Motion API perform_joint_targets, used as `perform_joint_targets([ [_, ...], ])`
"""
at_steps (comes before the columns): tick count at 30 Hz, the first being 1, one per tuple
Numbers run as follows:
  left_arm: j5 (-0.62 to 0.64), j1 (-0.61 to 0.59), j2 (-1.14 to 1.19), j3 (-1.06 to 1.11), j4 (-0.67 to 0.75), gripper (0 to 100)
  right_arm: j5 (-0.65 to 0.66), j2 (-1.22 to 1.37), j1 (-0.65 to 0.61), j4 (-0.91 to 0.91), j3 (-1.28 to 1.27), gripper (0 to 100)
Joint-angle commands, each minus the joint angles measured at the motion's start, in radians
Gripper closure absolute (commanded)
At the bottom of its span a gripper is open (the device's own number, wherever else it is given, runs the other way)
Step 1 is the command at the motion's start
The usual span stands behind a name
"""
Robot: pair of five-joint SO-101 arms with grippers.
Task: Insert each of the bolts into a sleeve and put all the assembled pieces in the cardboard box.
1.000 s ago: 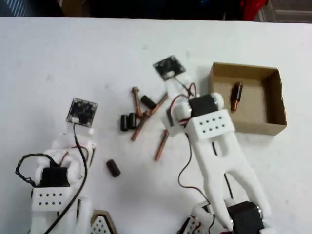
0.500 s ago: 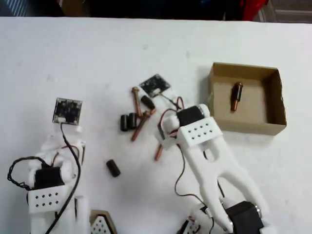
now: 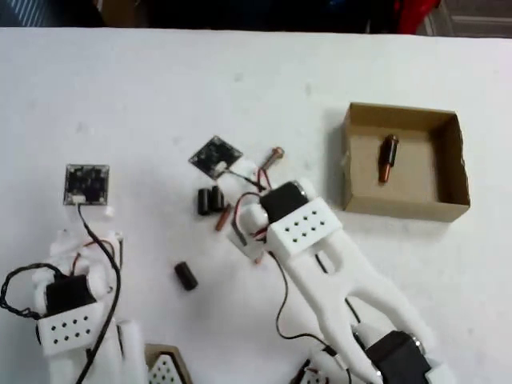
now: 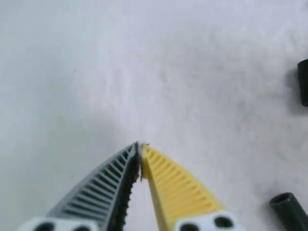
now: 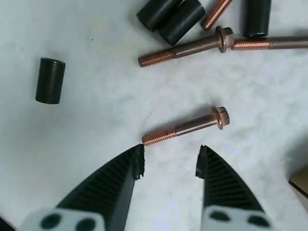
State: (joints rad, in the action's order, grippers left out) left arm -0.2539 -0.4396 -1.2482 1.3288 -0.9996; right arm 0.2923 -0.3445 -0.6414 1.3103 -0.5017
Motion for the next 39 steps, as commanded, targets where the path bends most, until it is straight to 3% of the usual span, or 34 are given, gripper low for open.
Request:
perform_joint_targets([
  [1, 0.005, -0.042, -0.015, -0.003, -0.008, 95, 0.005, -0.033, -0.061, 0.015, 0.055, 82.8],
  [11, 0.005, -0.15, -0.015, -0.003, -0.02, 95, 0.011, 0.05, -0.15, -0.104, -0.018, 82.6],
  [17, -0.069, -0.216, -0.018, 0.011, -0.034, 95, -0.028, 0.151, -0.226, -0.16, -0.008, 82.5],
  [39, -0.074, -0.507, -0.019, -0.02, -0.028, 95, -0.172, 0.173, -0.337, -0.17, 0.017, 82.5],
])
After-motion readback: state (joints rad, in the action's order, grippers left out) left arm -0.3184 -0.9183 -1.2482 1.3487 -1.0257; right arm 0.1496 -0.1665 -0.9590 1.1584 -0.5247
